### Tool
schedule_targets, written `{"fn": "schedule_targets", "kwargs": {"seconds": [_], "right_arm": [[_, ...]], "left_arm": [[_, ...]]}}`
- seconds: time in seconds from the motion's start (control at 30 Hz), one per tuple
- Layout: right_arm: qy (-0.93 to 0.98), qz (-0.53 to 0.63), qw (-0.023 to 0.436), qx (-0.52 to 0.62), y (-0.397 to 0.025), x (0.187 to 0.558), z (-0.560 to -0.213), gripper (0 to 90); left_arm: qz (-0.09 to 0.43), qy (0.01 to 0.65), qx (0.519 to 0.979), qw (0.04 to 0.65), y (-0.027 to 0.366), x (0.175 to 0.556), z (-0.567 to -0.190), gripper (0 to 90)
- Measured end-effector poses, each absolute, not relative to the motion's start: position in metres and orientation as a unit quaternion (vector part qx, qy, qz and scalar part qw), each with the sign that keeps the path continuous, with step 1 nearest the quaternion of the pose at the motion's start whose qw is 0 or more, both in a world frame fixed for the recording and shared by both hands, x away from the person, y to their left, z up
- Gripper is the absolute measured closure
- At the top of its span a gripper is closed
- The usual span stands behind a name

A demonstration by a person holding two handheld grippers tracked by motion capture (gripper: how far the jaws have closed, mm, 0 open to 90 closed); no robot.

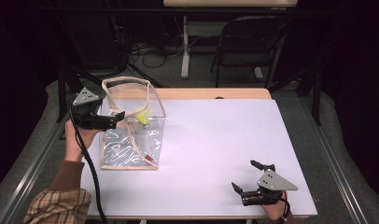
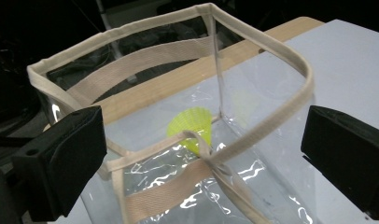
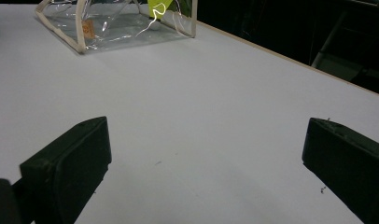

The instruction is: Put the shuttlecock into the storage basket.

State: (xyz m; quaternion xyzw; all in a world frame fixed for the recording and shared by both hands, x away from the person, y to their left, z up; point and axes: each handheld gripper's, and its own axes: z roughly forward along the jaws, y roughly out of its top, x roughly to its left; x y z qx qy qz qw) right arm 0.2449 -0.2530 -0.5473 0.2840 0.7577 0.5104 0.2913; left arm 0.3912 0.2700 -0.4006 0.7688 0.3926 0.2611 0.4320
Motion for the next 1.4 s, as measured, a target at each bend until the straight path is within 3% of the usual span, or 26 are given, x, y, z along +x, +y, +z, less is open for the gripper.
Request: {"fn": "schedule_targets", "kwargs": {"seconds": [0.8, 1.4], "right_arm": [[0.760, 0.507, 0.292, 0.282, -0.250, 0.244, -0.547, 0.5], [0.762, 0.505, 0.292, 0.281, -0.250, 0.244, -0.547, 0.5]], "left_arm": [[0.272, 0.372, 0.772, 0.437, 0.264, 0.332, -0.433, 0.2], [0.261, 0.377, 0.764, 0.454, 0.257, 0.309, -0.471, 0.2]]}}
